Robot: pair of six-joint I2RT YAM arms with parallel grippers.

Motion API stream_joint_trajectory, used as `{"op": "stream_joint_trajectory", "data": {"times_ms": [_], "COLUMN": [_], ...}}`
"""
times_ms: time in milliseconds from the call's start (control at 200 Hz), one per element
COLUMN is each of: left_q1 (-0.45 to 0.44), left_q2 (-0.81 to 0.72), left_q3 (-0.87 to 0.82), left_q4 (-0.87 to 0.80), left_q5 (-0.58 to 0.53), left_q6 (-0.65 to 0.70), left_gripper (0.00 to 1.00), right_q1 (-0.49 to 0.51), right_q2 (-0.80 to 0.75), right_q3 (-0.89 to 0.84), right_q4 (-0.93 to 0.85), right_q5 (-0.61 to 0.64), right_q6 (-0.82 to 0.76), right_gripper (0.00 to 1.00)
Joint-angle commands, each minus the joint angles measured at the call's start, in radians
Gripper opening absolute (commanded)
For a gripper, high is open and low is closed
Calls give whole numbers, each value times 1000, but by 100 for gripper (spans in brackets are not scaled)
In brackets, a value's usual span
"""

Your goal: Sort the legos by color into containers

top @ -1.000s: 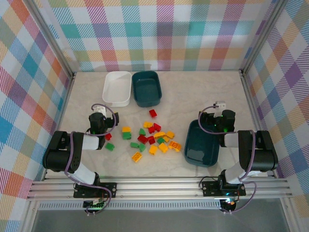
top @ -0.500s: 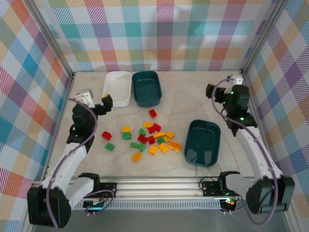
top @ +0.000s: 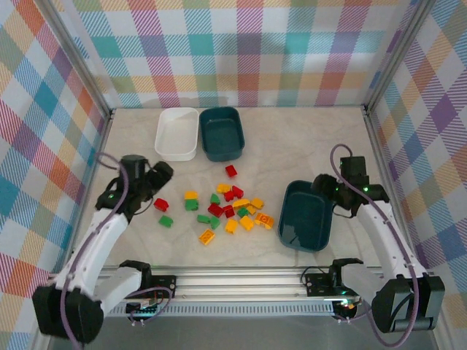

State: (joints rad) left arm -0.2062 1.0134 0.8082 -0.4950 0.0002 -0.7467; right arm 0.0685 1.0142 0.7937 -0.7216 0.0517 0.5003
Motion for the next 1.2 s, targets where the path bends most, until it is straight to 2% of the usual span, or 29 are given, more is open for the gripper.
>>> {"op": "stream_joint_trajectory", "data": {"times_ms": [0, 85, 220, 405, 540, 665, 940, 1195], "left_q1": [-123, -202, -252, -274, -275, -275, -275, -275], "left_q2": [74, 128, 186, 232, 252, 261, 269, 282], "left_q3": [30, 54, 71, 103, 132, 148, 227, 257], "left_q4": [-69, -58, 3, 28, 27, 21, -58, -88], "left_q5": [34, 6, 45, 73, 82, 88, 47, 31], "left_q6": [23, 34, 29, 35, 40, 39, 67, 81], "left_gripper": [79, 79, 80, 80, 81, 81, 82, 82], "right_q1": [-2, -1, 0, -1, -1, -1, -2, -2], "right_q2": [-22, -23, -22, 9, 44, 39, 94, 138], "right_q3": [-27, -37, -75, -148, -175, -177, -155, -122], "right_q4": [-96, -105, -116, -51, 5, 37, 109, 151], "right_q5": [-24, -21, 65, 93, 86, 110, 127, 152], "right_q6": [36, 56, 126, 167, 166, 157, 126, 103], "right_gripper": [78, 79, 78, 78, 75, 65, 35, 17]}}
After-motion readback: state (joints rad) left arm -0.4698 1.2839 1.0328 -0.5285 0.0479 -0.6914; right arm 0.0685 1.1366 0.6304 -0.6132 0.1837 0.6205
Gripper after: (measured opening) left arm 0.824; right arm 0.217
